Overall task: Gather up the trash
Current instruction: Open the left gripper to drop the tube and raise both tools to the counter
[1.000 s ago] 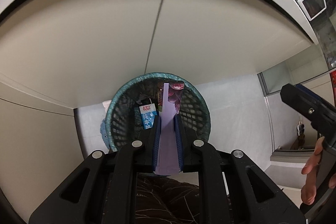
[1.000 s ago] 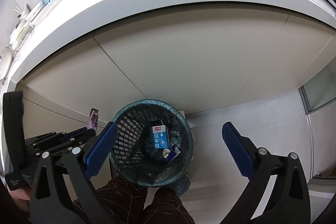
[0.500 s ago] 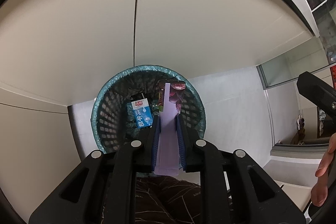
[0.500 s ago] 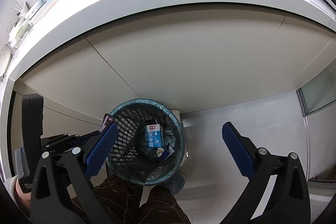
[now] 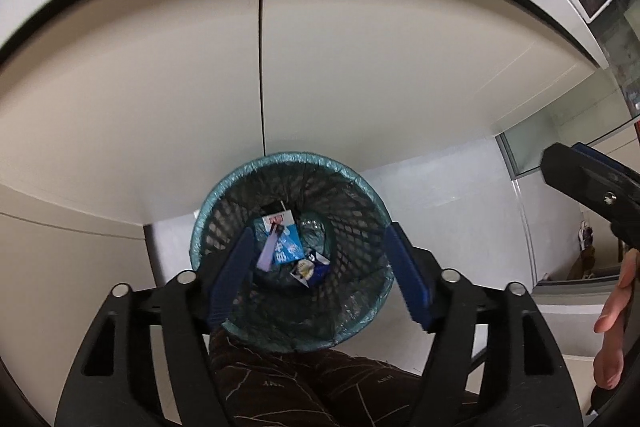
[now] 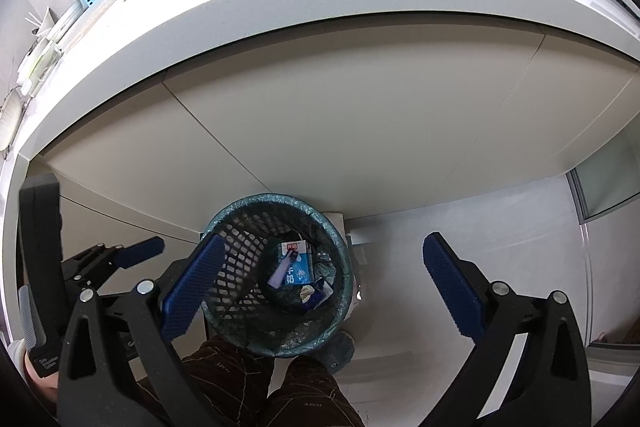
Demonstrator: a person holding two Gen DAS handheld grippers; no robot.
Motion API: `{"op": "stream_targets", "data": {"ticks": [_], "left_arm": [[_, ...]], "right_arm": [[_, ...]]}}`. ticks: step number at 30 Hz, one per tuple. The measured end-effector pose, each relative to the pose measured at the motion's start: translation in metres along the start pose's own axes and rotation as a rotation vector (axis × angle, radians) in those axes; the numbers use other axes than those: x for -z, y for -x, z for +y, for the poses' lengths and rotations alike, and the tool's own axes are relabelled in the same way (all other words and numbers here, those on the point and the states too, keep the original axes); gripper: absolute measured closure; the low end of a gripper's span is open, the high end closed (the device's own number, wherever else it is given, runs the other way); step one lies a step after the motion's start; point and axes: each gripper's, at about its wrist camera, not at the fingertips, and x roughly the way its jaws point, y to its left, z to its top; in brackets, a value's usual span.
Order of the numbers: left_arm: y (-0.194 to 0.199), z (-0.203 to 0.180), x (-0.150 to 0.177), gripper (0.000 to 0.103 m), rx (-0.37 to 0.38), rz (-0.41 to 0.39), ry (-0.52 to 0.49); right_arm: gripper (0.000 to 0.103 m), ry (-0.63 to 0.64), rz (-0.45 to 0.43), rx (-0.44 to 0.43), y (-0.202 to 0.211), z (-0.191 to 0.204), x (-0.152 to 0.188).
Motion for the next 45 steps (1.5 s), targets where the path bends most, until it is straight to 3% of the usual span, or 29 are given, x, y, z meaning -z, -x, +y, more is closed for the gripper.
{"op": "stream_targets", "data": {"ticks": [5, 7, 12, 28, 45], "left_arm": [[0.021, 0.001, -0.007, 0.023, -0.004, -0.048, -0.010], [0.035, 0.003, -0.010, 0.014, -0.003, -0.081, -0.007], [0.079, 0.009, -0.021, 0.006, 0.022, -0.175, 0.007], [0.183, 0.029, -0.068, 0.006, -0.003, -0.328, 0.045], [0.240, 0.071, -0.144, 0.006, -0.048, -0.428, 0.092]], "right_arm": [[0.008, -0.003, -0.023, -0.008, 0.008, 0.002, -0.008], [0.008, -0.003, -0.041, -0.011, 0.013, 0.002, -0.013], [0.008, -0.006, -0.098, -0.015, 0.031, 0.005, -0.029], [0.008, 0.043, -0.275, -0.051, 0.096, 0.034, -0.097], [0.008, 0.101, -0.352, -0.055, 0.124, 0.067, -0.165]]}}
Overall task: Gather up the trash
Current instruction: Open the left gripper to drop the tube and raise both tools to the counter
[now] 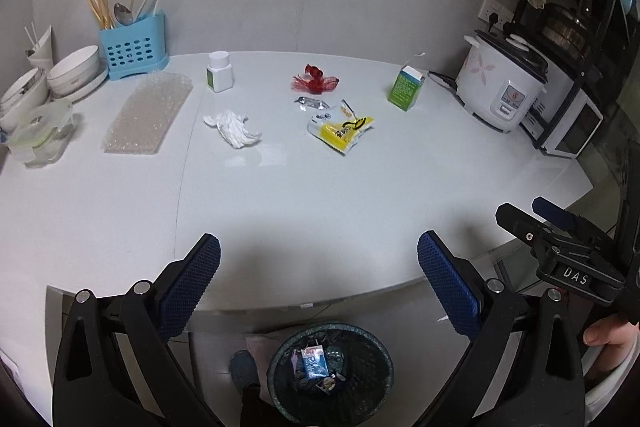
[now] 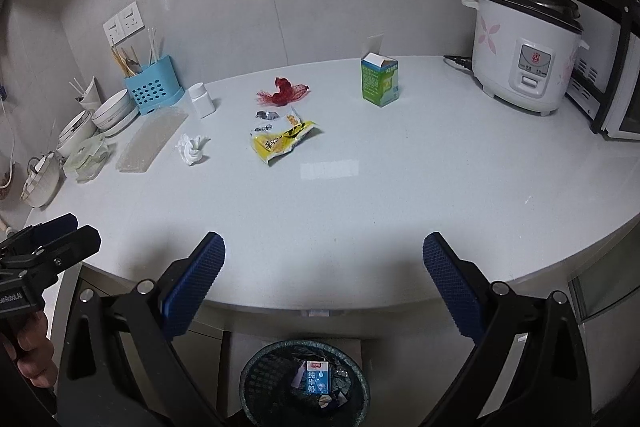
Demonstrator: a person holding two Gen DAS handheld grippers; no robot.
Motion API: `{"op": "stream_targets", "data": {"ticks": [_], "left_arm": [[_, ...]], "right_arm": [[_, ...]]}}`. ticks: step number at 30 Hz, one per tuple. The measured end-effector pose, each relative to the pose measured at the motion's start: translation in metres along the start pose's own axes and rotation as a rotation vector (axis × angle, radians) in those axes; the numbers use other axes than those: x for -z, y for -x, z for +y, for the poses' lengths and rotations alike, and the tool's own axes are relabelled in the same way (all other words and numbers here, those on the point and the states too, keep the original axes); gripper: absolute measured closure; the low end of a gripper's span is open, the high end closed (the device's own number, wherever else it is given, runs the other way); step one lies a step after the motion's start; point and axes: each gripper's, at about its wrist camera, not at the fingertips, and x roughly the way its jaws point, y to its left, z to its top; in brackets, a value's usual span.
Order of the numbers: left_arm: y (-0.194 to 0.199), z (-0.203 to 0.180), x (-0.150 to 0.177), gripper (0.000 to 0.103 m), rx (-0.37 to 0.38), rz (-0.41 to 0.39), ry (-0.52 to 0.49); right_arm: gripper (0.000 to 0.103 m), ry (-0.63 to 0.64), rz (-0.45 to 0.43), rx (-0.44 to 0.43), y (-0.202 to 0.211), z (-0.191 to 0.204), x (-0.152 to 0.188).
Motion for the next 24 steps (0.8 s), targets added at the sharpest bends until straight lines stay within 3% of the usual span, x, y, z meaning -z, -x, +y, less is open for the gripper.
{"op": "stream_targets", "data": {"ticks": [11, 24], "left_arm": [[-0.007, 0.030, -0.045, 0.006, -0.028, -0.026, 0.015], [-0.062, 0.084, -0.083, 0.006, -0.060, 0.041, 0.028]], "right_arm": [[0.008, 0.000, 0.008, 0.026, -0.021, 0.010, -0.040], [0.008, 0.006, 0.075, 0.067, -0.079, 0.040, -0.077]]}}
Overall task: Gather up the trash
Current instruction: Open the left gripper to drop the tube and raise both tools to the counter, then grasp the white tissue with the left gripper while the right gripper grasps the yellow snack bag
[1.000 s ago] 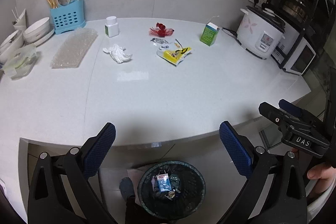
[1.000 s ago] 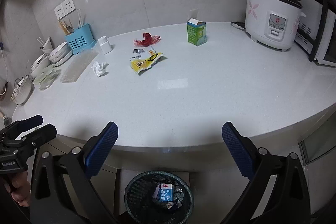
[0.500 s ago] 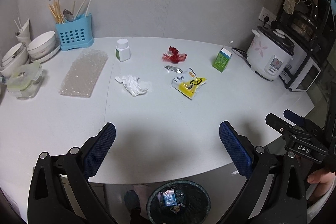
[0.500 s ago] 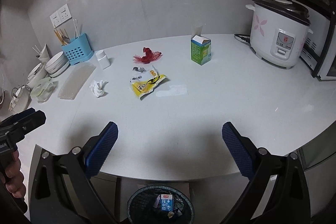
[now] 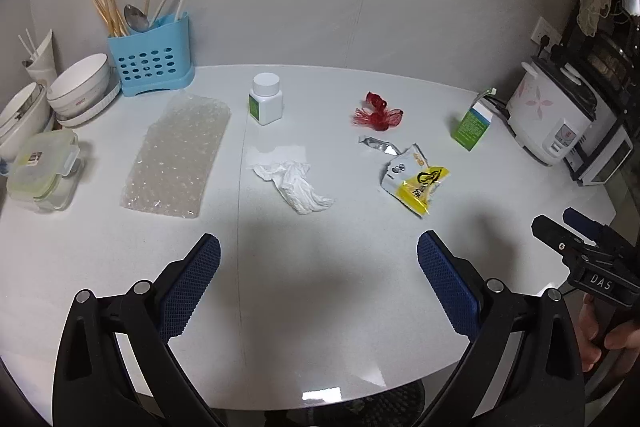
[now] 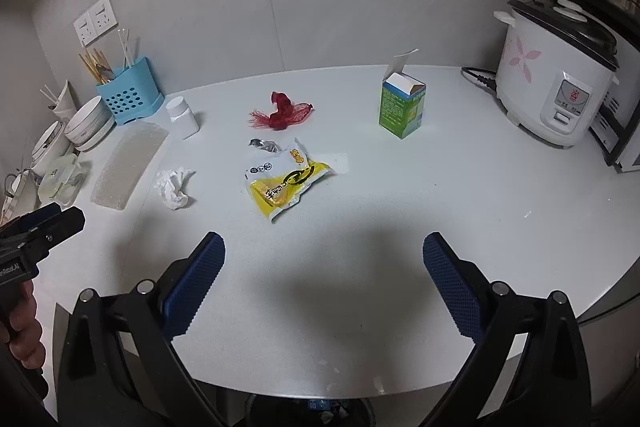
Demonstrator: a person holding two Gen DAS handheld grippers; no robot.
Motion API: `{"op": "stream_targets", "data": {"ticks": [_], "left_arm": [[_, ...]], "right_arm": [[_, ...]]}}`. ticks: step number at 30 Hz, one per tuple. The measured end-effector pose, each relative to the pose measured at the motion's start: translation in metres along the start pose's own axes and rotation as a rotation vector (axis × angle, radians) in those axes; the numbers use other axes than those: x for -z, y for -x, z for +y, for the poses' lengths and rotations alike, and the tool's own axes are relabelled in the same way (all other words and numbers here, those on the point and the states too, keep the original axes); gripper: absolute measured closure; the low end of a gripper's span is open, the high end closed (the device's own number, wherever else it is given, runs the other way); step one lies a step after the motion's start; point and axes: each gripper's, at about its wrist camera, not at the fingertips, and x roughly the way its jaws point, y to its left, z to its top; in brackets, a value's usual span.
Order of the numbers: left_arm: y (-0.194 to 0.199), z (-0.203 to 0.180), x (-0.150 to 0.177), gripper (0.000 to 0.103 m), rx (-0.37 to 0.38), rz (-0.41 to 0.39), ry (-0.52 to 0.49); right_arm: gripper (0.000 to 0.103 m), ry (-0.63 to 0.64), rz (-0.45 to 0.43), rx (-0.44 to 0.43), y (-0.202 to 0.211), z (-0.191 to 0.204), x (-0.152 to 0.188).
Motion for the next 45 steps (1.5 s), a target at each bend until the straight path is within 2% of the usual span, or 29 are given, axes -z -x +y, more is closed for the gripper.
{"op": "stream_targets", "data": {"ticks": [12, 24, 32, 38, 45], "left_arm": [[-0.075, 0.026, -0.029, 0.007, -0.005, 0.101, -0.013], [-0.142, 0.028, -0.051, 0.007, -0.021, 0.190, -0.016], [-0.169, 0.026, -0.054, 0.008, -0.043, 0.244, -0.005], [-0.183, 0.027, -0.054, 0.010, -0.041, 0.268, 0.002], [-0.191, 0.026, -0.057, 0.019, -0.067, 0.270, -0.001]], "right_arm": [[0.008, -0.030, 0.119, 0.043, -0.071, 0.022, -0.029], [0.008, -0.238, 0.253, 0.076, -0.137, 0.020, -0.060], [0.010, -0.377, 0.350, 0.102, -0.179, 0.019, -0.073], [0.011, -0.446, 0.386, 0.104, -0.196, 0.021, -0.077], [0.014, -0.489, 0.414, 0.111, -0.208, 0.029, -0.080]]}}
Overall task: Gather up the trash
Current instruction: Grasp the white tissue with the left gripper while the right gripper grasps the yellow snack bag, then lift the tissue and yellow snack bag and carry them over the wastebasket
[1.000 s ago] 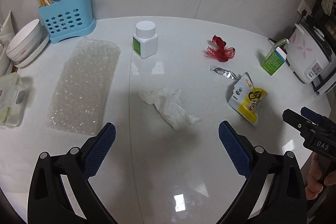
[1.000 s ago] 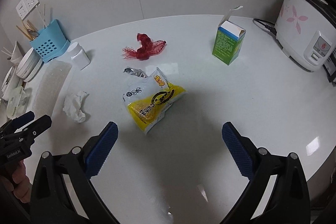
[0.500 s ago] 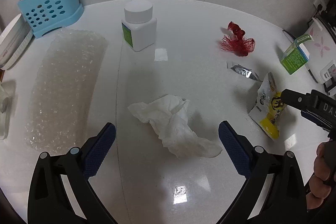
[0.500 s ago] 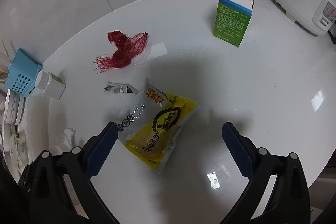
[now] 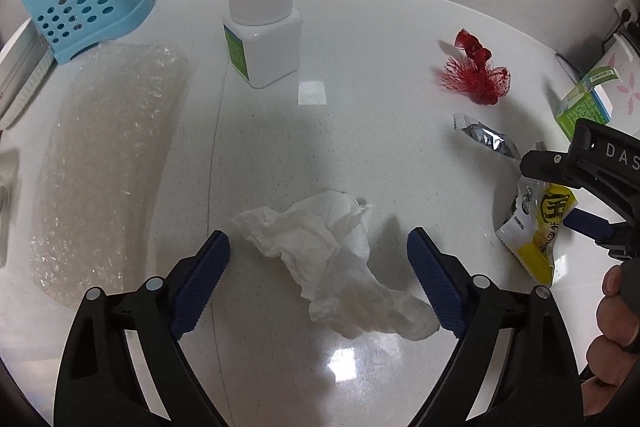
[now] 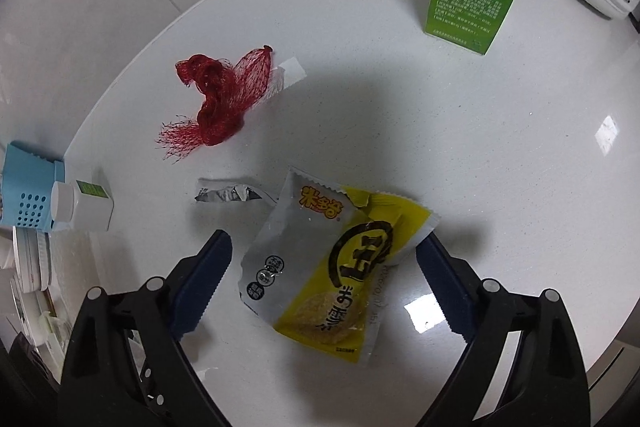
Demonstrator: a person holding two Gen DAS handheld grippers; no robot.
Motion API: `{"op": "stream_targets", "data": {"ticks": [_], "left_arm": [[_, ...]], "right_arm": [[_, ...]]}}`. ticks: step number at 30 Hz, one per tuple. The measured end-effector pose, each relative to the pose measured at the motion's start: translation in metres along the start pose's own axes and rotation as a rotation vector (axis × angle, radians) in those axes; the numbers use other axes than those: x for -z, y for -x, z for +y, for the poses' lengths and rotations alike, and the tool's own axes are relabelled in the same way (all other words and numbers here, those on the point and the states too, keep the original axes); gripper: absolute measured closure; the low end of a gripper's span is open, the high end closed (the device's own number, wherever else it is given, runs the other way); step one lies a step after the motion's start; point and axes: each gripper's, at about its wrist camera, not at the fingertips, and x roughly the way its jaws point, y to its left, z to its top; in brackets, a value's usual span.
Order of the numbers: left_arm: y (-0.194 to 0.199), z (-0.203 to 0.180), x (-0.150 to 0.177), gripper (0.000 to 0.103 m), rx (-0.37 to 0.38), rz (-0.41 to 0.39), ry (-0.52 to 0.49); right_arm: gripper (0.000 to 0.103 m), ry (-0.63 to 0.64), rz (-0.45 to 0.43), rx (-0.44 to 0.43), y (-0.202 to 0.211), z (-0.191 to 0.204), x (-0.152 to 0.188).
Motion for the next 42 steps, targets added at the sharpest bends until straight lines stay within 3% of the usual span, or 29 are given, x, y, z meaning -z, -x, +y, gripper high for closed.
{"op": "stream_targets", "data": {"ticks": [5, 8, 10, 13, 16, 18, 21, 26, 38, 42], "left_arm": [[0.001, 0.002, -0.004, 0.037, -0.031, 0.004, 0.004], [0.004, 0.003, -0.006, 0.056, -0.031, 0.008, 0.002], [0.004, 0.002, -0.007, 0.075, -0.031, 0.018, -0.006], [0.004, 0.002, -0.008, 0.090, -0.017, 0.031, -0.010], [0.004, 0.003, -0.008, 0.092, -0.010, 0.033, -0.010], [0.005, 0.003, -0.007, 0.092, -0.009, 0.032, -0.008], [0.006, 0.003, -0.005, 0.093, -0.007, 0.031, -0.008], [0.012, -0.002, -0.002, 0.093, -0.005, 0.021, -0.014], [0.028, -0.011, 0.000, 0.093, 0.001, -0.002, -0.025], [0.034, -0.015, 0.004, 0.093, 0.000, -0.010, -0.027]], "right_arm": [[0.020, -0.025, 0.022, 0.001, -0.004, 0.005, 0.000], [0.024, -0.032, 0.026, 0.017, -0.005, 0.007, -0.001], [0.028, -0.030, 0.027, 0.035, -0.005, 0.009, 0.000], [0.039, -0.026, 0.025, 0.061, -0.001, 0.001, 0.000], [0.054, 0.006, 0.020, 0.084, 0.001, 0.001, 0.001], [0.071, 0.016, 0.018, 0.090, 0.003, 0.000, 0.001], [0.083, 0.014, 0.022, 0.074, 0.005, -0.005, 0.000], [0.088, 0.004, 0.022, 0.035, 0.008, -0.014, 0.000], [0.088, 0.013, 0.005, -0.002, 0.027, -0.031, 0.010], [0.088, 0.014, -0.006, -0.011, 0.037, -0.054, 0.012]]}}
